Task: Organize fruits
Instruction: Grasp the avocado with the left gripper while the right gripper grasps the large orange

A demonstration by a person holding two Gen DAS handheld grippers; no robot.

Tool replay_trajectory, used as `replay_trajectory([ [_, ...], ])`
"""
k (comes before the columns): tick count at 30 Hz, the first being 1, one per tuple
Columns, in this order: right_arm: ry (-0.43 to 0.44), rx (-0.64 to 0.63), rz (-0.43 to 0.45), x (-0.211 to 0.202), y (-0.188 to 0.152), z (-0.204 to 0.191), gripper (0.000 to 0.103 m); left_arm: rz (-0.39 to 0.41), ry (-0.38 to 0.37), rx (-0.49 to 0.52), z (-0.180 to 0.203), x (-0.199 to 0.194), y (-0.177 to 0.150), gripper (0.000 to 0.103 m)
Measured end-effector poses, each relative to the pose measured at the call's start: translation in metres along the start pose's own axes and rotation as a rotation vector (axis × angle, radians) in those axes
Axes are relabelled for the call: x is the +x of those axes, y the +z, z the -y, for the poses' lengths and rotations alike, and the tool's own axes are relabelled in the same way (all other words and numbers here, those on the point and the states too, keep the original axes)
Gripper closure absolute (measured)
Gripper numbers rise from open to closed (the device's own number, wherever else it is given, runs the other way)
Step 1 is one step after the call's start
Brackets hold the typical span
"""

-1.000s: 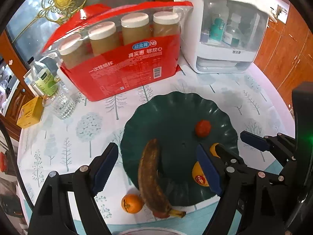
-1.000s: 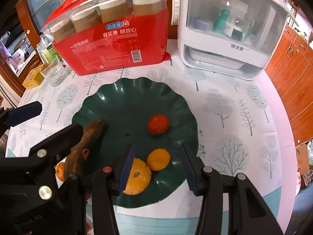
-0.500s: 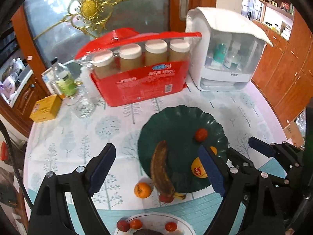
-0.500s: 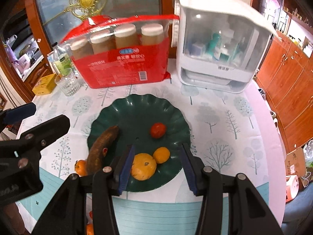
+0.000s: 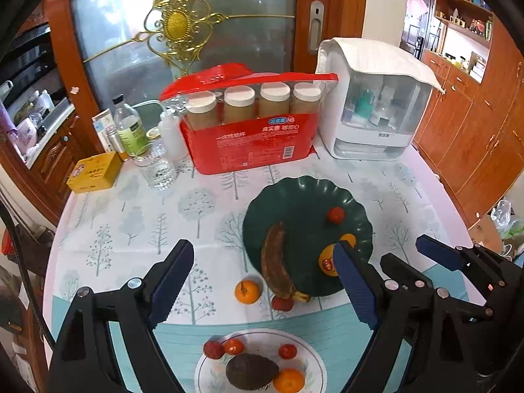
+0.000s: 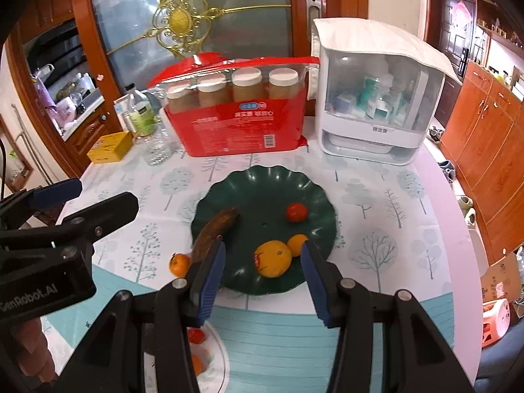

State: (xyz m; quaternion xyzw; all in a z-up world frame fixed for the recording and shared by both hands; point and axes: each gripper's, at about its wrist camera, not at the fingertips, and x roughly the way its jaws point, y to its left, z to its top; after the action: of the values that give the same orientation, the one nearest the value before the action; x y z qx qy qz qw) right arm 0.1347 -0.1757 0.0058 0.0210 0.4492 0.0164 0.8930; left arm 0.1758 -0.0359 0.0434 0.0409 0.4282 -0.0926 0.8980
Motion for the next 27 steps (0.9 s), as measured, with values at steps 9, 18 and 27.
replay_trajectory([
  [9,0.044,-0.06,0.0,-0.014,-0.035,-0.014,0.054,0.012,0.02,-0.03,-0.017,-0.022,-0.037,0.017],
  [18,0.094,-0.099,-0.091,0.005,-0.093,-0.026,0.054,-0.059,0.028,-0.035,-0.023,-0.013,-0.093,0.017],
  [27,0.178,-0.115,-0.192,0.034,-0.141,-0.041,0.054,-0.196,-0.024,-0.033,-0.029,0.019,-0.154,0.017],
])
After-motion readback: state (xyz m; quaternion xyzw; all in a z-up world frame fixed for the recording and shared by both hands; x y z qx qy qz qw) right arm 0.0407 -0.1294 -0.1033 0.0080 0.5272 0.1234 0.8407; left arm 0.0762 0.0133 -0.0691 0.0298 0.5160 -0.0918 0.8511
